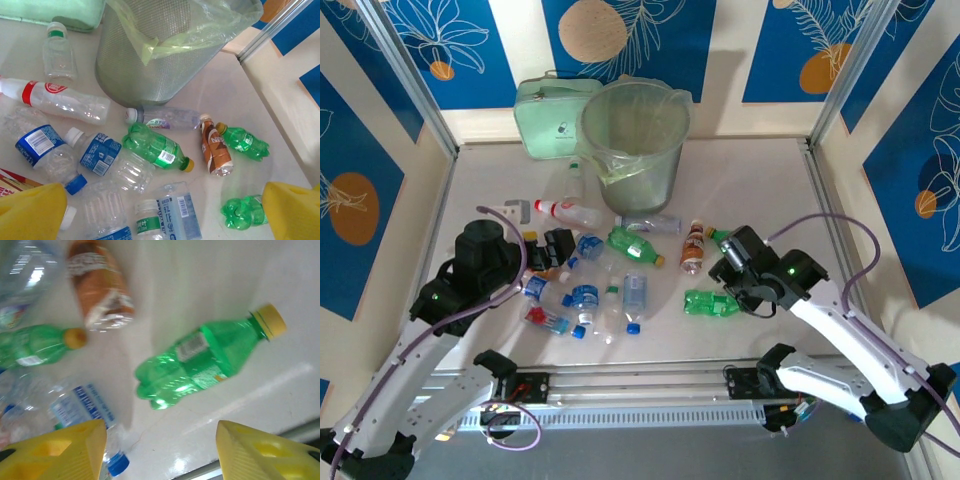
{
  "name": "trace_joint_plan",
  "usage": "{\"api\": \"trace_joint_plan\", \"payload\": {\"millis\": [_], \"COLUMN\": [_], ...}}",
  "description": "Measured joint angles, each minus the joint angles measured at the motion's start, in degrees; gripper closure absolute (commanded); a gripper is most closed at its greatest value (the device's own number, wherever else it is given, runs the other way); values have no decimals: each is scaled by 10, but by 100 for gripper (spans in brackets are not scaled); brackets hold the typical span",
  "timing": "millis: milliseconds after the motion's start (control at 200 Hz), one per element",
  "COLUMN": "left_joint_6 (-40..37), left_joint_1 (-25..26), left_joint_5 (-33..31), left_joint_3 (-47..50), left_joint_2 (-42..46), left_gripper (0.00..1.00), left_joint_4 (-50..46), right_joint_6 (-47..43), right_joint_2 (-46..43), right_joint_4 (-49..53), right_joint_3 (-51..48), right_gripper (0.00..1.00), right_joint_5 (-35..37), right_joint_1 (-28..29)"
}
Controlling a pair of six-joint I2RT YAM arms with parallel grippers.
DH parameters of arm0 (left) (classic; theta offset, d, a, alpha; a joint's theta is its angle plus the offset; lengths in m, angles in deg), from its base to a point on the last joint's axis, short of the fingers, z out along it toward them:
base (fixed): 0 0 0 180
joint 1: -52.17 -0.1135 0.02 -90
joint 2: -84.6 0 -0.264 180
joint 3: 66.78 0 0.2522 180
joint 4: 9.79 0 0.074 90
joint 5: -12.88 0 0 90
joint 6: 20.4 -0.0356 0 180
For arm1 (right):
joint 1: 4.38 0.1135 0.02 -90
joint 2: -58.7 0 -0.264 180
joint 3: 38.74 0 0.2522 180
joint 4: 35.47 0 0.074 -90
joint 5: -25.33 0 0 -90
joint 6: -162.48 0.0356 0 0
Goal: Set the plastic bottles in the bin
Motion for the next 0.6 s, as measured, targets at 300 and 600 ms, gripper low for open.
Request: {"api": "trace_joint_plan", "payload": {"millis": [300,600], "left_joint_6": [0,0], "left_joint_1": [0,0], "left_joint_5": [12,12], "left_joint_3": [11,16], "left_joint_2": [3,0], "left_gripper": [2,3], "left_joint_4": [-6,-5], "right_joint_6": [116,132], "right_joint_2": [15,110], "right_joint_4": [-91,-199], "right_joint_3": [-120,-164], "right_gripper": [6,1], "right_joint_5": [-61,-108], "right_joint_1": [-45,-90]}}
